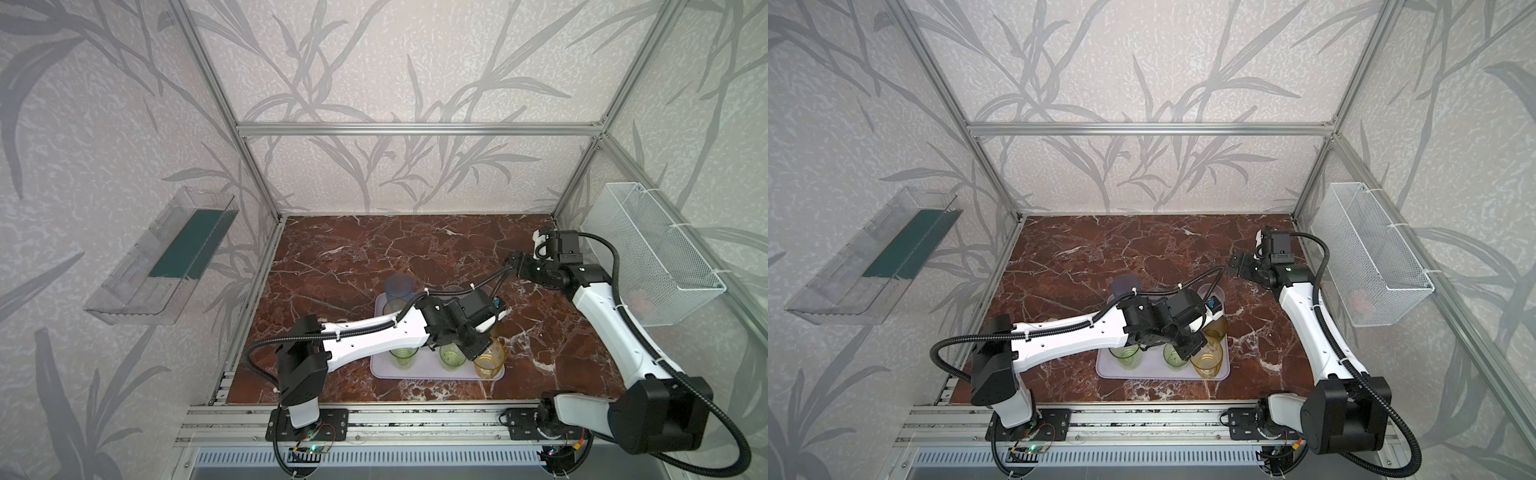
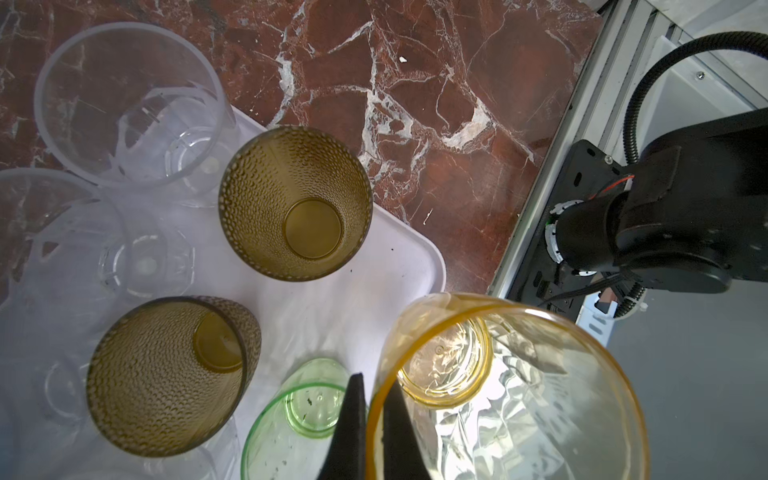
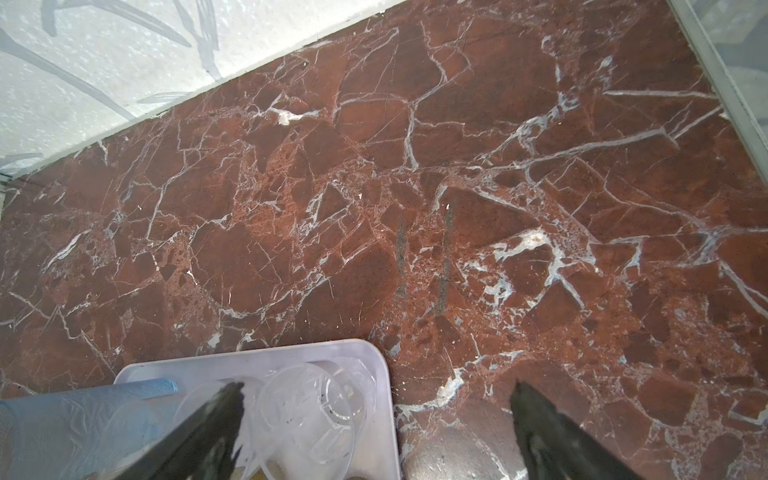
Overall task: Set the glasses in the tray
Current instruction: 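Carry the amber glass with the left gripper over the tray's near corner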
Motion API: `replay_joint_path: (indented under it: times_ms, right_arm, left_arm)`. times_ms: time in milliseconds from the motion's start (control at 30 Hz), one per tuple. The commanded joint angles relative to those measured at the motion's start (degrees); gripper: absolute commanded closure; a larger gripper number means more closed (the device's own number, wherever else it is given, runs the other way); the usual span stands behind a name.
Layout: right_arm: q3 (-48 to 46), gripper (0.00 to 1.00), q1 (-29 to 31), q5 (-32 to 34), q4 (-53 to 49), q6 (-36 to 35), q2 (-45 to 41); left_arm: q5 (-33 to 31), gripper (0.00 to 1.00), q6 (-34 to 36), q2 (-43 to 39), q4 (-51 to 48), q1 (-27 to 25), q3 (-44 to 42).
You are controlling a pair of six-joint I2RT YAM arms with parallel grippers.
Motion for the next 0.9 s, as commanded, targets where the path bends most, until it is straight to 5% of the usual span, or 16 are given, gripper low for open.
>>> replay_joint_path:
  times_ms: [0,867]
  right_arm:
    - [-0.7,0.01,-0.3,-0.9,-0.5,-0.2,-1.5]
    - [-1.3,0.01,-0.5,-1.3,-0.1,-0.5,-2.4]
  left_arm:
    - [-1.9,1.0,0.1,1.1,3.4,-0.1,1.2]
    - [-4.8,1.0,-1.1,11.0,2.5,-0.2,4.6]
